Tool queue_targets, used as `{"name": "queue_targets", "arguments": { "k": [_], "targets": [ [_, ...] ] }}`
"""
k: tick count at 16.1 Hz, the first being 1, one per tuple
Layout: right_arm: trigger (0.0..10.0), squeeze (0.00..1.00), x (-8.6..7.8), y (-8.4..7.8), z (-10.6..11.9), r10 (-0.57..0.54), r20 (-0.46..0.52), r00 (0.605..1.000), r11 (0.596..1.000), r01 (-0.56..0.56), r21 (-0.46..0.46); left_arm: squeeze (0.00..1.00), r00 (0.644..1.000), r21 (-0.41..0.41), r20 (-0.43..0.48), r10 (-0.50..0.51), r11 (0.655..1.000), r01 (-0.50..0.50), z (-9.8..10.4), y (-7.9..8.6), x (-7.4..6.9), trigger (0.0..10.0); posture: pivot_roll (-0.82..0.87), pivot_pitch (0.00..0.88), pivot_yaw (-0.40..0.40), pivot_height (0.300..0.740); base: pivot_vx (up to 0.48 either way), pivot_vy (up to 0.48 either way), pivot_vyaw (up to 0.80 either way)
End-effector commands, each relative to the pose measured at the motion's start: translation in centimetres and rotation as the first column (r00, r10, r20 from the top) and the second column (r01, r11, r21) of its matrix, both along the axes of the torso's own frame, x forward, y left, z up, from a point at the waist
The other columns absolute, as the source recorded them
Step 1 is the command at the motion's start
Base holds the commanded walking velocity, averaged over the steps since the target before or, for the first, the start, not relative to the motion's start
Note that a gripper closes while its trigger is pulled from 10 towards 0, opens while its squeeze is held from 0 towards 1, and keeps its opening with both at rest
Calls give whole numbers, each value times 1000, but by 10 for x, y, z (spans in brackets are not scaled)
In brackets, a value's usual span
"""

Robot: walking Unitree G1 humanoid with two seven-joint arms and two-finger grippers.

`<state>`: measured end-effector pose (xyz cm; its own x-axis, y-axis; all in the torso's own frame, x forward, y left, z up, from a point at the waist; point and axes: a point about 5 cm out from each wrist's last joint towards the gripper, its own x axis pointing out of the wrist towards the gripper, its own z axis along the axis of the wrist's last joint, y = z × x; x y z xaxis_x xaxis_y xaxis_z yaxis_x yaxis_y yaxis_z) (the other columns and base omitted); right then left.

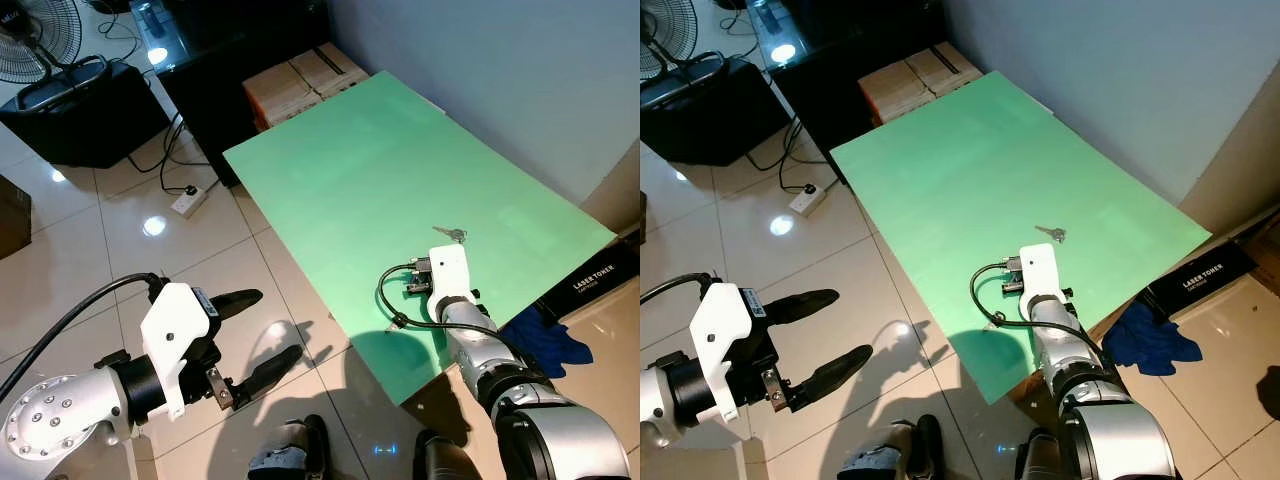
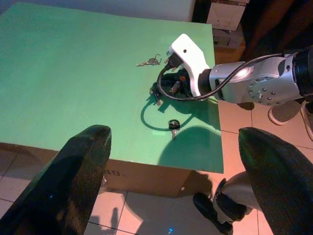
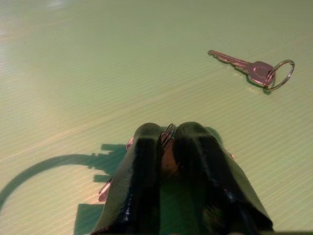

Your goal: Hang keys on a hook

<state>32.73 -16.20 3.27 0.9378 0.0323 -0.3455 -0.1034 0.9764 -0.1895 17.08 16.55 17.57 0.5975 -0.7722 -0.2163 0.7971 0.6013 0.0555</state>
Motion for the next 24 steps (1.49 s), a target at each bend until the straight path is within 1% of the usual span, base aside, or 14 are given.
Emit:
{"name": "queue_targets", "arguments": {
  "k": [1, 2, 3, 4, 6, 7, 8, 11, 12, 13, 20, 24],
  "targets": [
    [4431, 0, -3, 5, -5, 18, -34, 999, 1000, -18, 1, 0, 1000, 13, 8, -6, 1000, 6, 4, 1, -3, 10000, 289, 225, 194, 740, 0, 0, 0],
    [8235, 0, -3, 5, -5, 21, -36, 999, 1000, -21, -1, 0, 1000, 13, 8, -6, 1000, 6, 4, 2, -3, 10000, 289, 226, 195, 740, 0, 0, 0],
    [9804, 0, -3, 4, -5, 22, -38, 999, 1000, -22, -4, 0, 1000, 14, 8, -6, 1000, 5, 5, 2, -3, 10000, 289, 226, 195, 740, 0, 0, 0],
    [10000, 0, -3, 4, -5, 22, -39, 999, 1000, -22, -7, 0, 1000, 14, 8, -5, 1000, 5, 5, 2, -3, 10000, 291, 226, 195, 740, 0, 0, 0],
    [10000, 0, -2, 3, -5, 18, -37, 999, 1000, -19, -18, 0, 1000, 17, 10, -3, 1000, 3, 5, 2, -3, 10000, 293, 227, 196, 740, 0, 0, 0],
    [10000, 16, -2, 3, -4, 13, -32, 999, 1000, -13, -14, 0, 1000, 19, 11, -3, 1000, 3, 5, 3, -3, 10000, 294, 229, 197, 740, 0, 0, 0],
    [10000, 1000, -2, 3, -4, 12, -31, 999, 1000, -12, -11, 0, 1000, 19, 11, -3, 1000, 3, 6, 3, -3, 10000, 295, 231, 198, 740, 0, 0, 0],
    [10000, 1000, -2, 4, -4, 7, -34, 999, 1000, -7, -7, 0, 1000, 22, 11, -2, 1000, 2, 6, 4, -4, 10000, 298, 231, 198, 740, 0, 0, 0],
    [10000, 145, -2, 4, -5, 6, -36, 999, 1000, -6, -7, 0, 1000, 23, 10, -2, 1000, 1, 6, 4, -4, 10000, 300, 231, 199, 740, 0, 0, 0],
    [10000, 0, -2, 5, -4, 7, -37, 999, 1000, -7, -6, 0, 1000, 24, 9, -1, 1000, 1, 6, 4, -4, 10000, 302, 232, 199, 740, 0, 0, 0],
    [10000, 0, 2, 3, -1, 13, -41, 999, 1000, -13, -10, 0, 1000, 27, 2, 3, 1000, -3, 6, 6, -7, 10000, 304, 236, 198, 740, 0, 0, 0],
    [10000, 0, -1, 1, -5, 9, -67, 998, 1000, -10, -25, 0, 1000, 26, 0, -1, 1000, 1, 6, 5, -8, 10000, 296, 234, 194, 740, 0, 0, 0]
  ]
}}
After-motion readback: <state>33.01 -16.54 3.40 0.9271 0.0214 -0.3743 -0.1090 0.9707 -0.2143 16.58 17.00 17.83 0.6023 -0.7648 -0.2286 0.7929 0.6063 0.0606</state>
